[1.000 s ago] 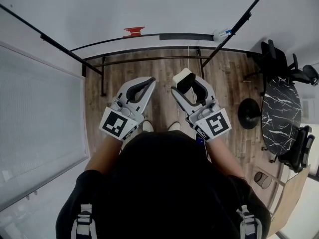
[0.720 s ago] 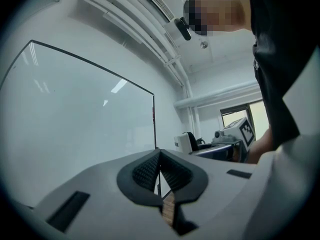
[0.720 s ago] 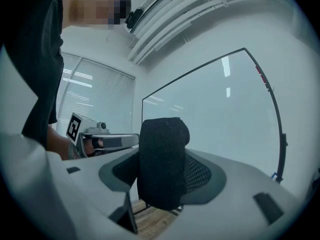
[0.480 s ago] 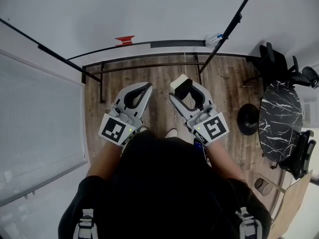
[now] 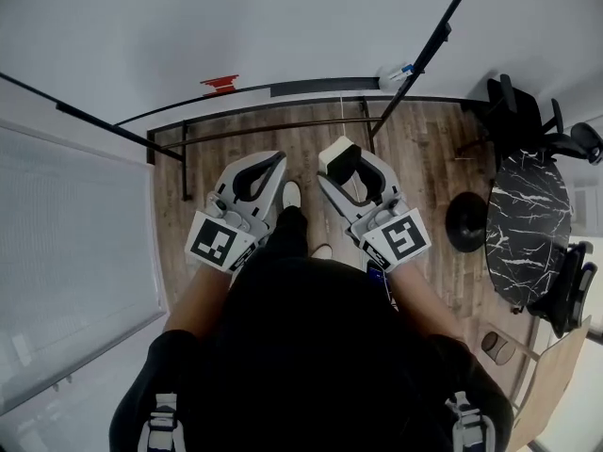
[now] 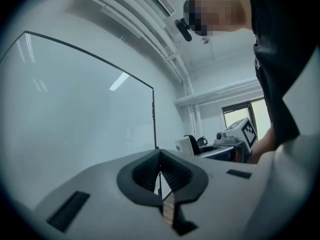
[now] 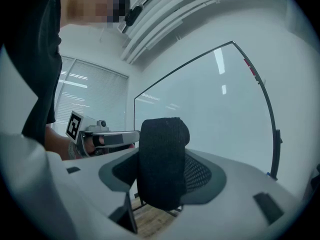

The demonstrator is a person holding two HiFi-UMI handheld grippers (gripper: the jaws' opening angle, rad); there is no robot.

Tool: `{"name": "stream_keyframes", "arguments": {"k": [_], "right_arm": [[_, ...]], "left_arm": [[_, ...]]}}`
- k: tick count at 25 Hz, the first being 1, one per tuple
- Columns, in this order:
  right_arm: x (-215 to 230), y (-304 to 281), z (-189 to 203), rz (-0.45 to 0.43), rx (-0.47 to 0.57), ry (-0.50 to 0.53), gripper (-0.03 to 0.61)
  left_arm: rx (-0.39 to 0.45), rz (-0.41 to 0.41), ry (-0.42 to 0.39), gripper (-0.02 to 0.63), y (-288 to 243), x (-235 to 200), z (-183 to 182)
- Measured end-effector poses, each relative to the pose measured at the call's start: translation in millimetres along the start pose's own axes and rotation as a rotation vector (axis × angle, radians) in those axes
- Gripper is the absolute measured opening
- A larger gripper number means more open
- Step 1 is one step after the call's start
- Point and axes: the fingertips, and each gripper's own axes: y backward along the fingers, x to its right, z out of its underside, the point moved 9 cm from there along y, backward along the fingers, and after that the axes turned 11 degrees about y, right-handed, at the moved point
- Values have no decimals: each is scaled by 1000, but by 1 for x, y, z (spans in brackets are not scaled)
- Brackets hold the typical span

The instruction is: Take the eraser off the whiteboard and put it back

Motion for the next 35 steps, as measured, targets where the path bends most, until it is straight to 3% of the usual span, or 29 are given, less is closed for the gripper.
{"name": "stream_keyframes", "arguments": {"k": [9,24,35], "right_arm": [[68,-47,2,97,-38,41,247],[183,-145,8,322,-85,39,249],[243,-155,13,468,-96,51,249]], "left_arm": [[37,106,-5,0,-80,-68,-12],[10,302,20,0,-207,-186,-34],[-11,415,33,0,-266,-201,-32]]}}
